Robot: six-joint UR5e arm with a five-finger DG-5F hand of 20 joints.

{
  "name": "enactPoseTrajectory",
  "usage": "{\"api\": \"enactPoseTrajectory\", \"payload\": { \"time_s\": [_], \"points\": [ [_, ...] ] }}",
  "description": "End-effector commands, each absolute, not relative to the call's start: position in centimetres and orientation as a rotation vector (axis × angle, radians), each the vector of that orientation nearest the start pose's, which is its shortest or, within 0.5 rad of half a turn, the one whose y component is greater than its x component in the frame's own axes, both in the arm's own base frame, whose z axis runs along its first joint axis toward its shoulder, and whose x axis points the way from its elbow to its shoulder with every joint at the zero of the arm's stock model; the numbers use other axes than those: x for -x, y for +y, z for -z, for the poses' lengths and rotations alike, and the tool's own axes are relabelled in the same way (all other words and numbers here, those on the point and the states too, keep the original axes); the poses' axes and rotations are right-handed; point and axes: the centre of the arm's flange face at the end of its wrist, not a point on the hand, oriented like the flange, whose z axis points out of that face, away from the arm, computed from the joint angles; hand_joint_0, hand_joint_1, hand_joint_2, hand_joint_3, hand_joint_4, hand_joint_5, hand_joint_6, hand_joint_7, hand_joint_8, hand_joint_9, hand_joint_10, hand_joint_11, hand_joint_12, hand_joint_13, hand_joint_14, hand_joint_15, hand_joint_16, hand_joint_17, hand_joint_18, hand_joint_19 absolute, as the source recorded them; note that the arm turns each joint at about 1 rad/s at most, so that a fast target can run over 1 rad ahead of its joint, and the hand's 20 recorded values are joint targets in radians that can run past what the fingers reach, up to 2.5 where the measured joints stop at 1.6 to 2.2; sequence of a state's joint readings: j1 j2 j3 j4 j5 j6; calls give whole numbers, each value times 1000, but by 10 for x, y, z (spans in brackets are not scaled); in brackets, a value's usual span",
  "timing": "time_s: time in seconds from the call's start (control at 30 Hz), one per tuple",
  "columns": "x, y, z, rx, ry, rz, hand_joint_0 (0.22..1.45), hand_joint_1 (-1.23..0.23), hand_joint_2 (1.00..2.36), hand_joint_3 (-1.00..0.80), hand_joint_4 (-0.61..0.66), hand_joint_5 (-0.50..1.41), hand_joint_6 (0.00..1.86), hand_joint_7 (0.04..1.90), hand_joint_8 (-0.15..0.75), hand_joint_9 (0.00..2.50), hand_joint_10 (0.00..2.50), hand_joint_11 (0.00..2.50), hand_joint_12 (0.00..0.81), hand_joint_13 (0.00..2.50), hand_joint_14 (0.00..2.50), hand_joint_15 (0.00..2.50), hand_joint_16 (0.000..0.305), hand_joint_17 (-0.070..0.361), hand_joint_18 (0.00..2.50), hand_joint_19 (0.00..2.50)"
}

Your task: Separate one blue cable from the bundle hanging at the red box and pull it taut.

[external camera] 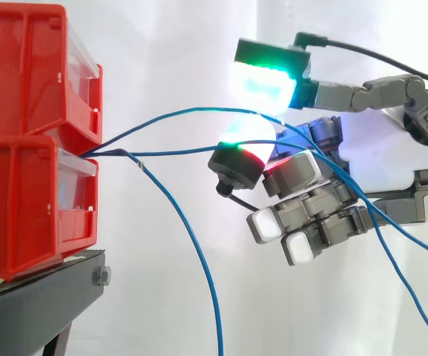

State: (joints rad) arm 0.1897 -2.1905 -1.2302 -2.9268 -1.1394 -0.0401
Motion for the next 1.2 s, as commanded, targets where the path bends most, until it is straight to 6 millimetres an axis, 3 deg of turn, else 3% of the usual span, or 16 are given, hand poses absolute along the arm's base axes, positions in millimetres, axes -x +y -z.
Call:
{"api": "enactPoseTrajectory", "payload": {
  "time_s": [0.0, 0.13, 0.27, 0.43, 0.67, 0.87, 0.93, 1.17],
  "points": [
    [-728, -38, -295, -1318, 1104, -956, 592, -579, 1017, -185, 177, -141, 818, 1266, 350, 1146, 22, 1249, 422, 824, 20, 600, 55, 123, 873, 659],
    [-728, -39, -295, -1318, 1103, -954, 584, -682, 1016, -141, 194, -156, 837, 1255, 366, 1143, 21, 1240, 436, 832, 20, 594, 57, 128, 893, 643],
    [-728, -38, -295, -1318, 1104, -956, 587, -693, 1016, -151, 200, -161, 843, 1246, 366, 1131, 21, 1242, 432, 826, 20, 592, 56, 127, 883, 642],
    [-728, -39, -295, -1318, 1103, -954, 568, -639, 1008, -393, 192, -162, 840, 1209, 335, 1116, 23, 1260, 407, 806, 19, 600, 52, 117, 840, 677],
    [-728, -39, -295, -1319, 1100, -952, 546, -564, 1000, -500, 188, -160, 832, 1207, 339, 1140, 22, 1253, 413, 812, 21, 603, 53, 119, 852, 671],
    [-728, -39, -295, -1319, 1100, -952, 553, -586, 1002, -484, 185, -155, 824, 1224, 339, 1140, 24, 1267, 412, 813, 21, 603, 52, 118, 852, 672],
    [-728, -37, -295, -1319, 1101, -953, 583, -670, 1008, -396, 184, -154, 825, 1259, 331, 1138, 24, 1275, 409, 813, 21, 595, 51, 115, 846, 669],
    [-728, -37, -296, -1323, 1088, -950, 597, -739, 1018, -206, 146, -151, 849, 1290, 337, 1154, 24, 1281, 402, 822, 20, 598, 50, 113, 866, 665]
  ]
}}
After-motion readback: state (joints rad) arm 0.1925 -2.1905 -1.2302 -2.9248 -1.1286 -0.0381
